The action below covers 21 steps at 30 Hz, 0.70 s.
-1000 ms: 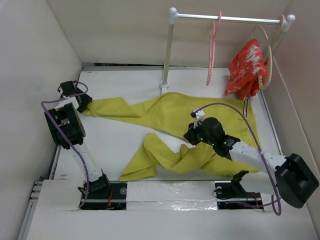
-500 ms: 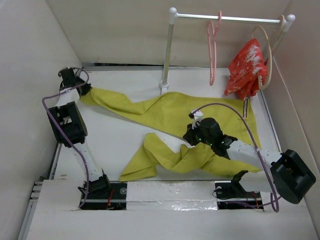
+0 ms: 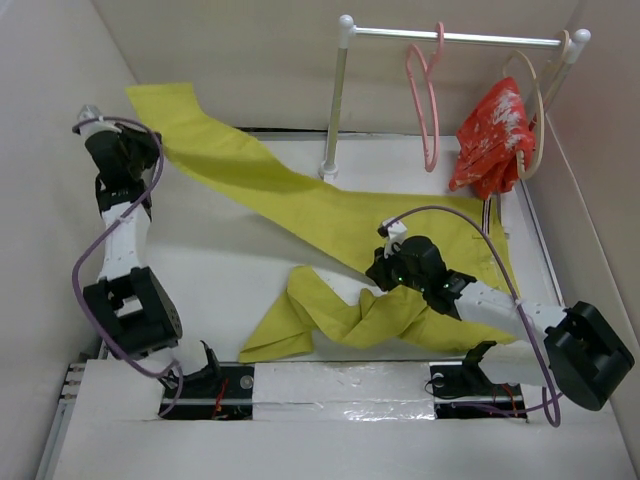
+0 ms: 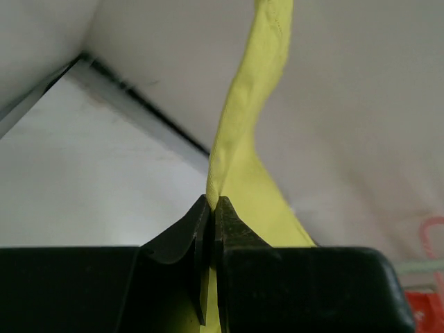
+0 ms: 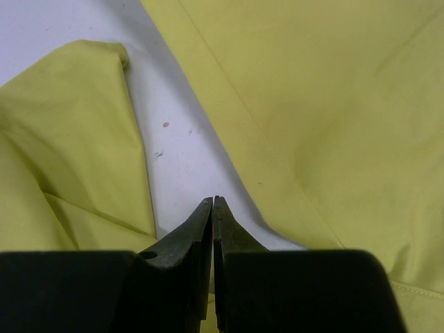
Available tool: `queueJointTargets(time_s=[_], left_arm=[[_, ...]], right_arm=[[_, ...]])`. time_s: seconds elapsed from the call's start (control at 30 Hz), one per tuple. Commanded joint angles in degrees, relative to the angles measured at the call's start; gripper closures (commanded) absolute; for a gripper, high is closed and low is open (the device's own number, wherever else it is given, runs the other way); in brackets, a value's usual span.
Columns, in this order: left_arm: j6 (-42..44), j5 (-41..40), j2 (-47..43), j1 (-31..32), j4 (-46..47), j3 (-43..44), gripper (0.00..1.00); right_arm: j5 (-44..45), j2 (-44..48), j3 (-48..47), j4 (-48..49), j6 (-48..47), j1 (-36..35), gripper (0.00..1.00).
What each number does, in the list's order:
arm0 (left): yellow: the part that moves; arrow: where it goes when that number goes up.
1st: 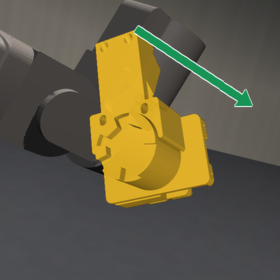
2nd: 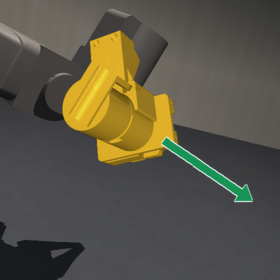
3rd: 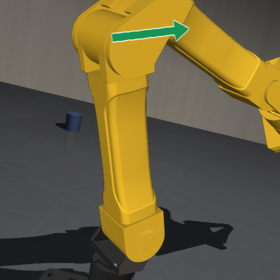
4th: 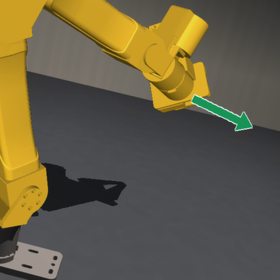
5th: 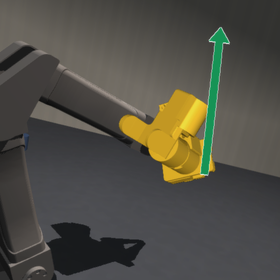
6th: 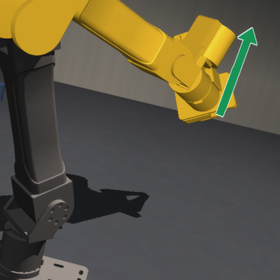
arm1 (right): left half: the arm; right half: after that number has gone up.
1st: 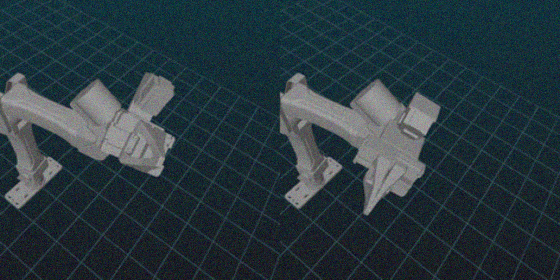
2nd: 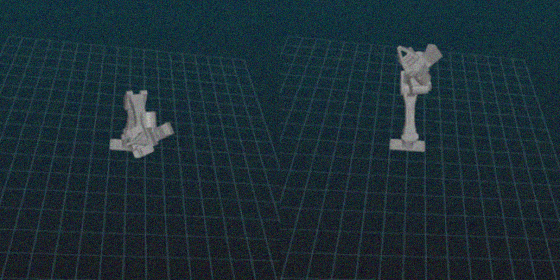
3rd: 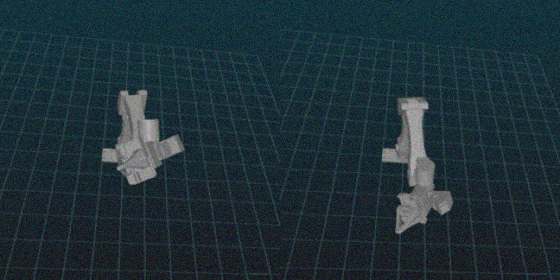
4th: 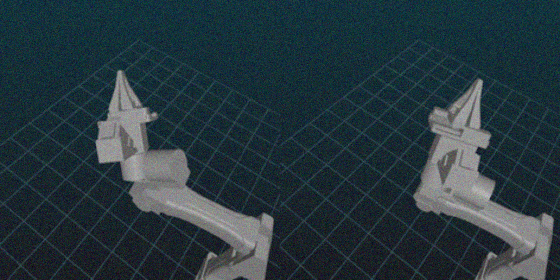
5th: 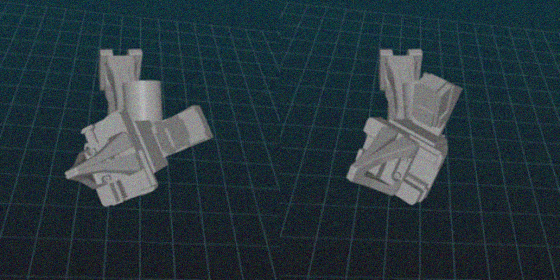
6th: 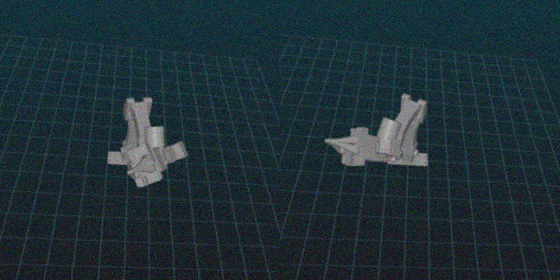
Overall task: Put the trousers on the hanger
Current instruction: Flatten out the trousers at the center of the board.
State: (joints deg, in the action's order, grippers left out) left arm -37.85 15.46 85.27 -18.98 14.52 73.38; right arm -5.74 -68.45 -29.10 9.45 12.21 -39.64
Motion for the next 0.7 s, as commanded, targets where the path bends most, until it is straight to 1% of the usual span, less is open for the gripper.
queueJointTargets(time_s=[0.0, 0.17, 0.33, 0.4, 0.43, 0.47, 0.5, 0.53, 0.57, 0.63, 0.67], left_arm=[[-1.8, -3.2, 7.0, -2.4, -1.2, -8.1, 1.00], [-1.7, -7.0, 9.3, -4.7, -1.1, -14.2, 1.00], [-1.9, -11.3, 9.2, -5.7, -4.1, -14.7, 1.00], [-1.7, -12.5, 8.8, -5.7, -5.4, -14.7, 0.88], [-1.7, -13.1, 8.7, -5.7, -6.0, -14.5, 0.79], [-1.2, -14.5, 8.4, -5.7, -7.7, -13.9, 0.55], [-0.4, -14.8, 8.2, -5.7, -8.5, -13.3, 0.44], [0.5, -17.0, 8.2, -5.7, -9.9, -12.2, 0.38], [1.1, -18.6, 7.4, -5.7, -13.3, -10.0, 0.33], [4.0, -22.5, 5.5, -5.7, -14.3, -8.9, 0.33], [4.7, -24.6, 3.2, -4.6, -14.3, -8.1, 0.34]], right_arm=[[1.2, 1.2, -1.1, 2.2, -1.0, -0.8, 0.91], [1.4, 1.9, -1.2, 1.7, -1.1, -1.3, 0.91], [1.7, 2.1, -1.3, 1.6, -1.2, -1.3, 0.91], [2.0, 2.3, -1.6, 1.3, -1.3, -1.3, 0.91], [2.0, 2.4, -1.5, 1.4, -1.4, -1.8, 0.91], [2.3, 2.7, -1.4, 1.3, -1.4, -1.8, 0.91], [2.3, 2.8, -1.3, 1.2, -1.4, -1.8, 0.91], [2.4, 2.9, -1.2, 1.3, -1.3, -1.8, 0.91], [2.3, 3.0, -1.0, 1.3, -1.3, -1.8, 0.91], [2.1, 2.8, -1.1, 1.4, -1.3, -1.8, 0.91], [2.0, 2.7, -1.2, 1.3, -1.4, -2.4, 0.91]])
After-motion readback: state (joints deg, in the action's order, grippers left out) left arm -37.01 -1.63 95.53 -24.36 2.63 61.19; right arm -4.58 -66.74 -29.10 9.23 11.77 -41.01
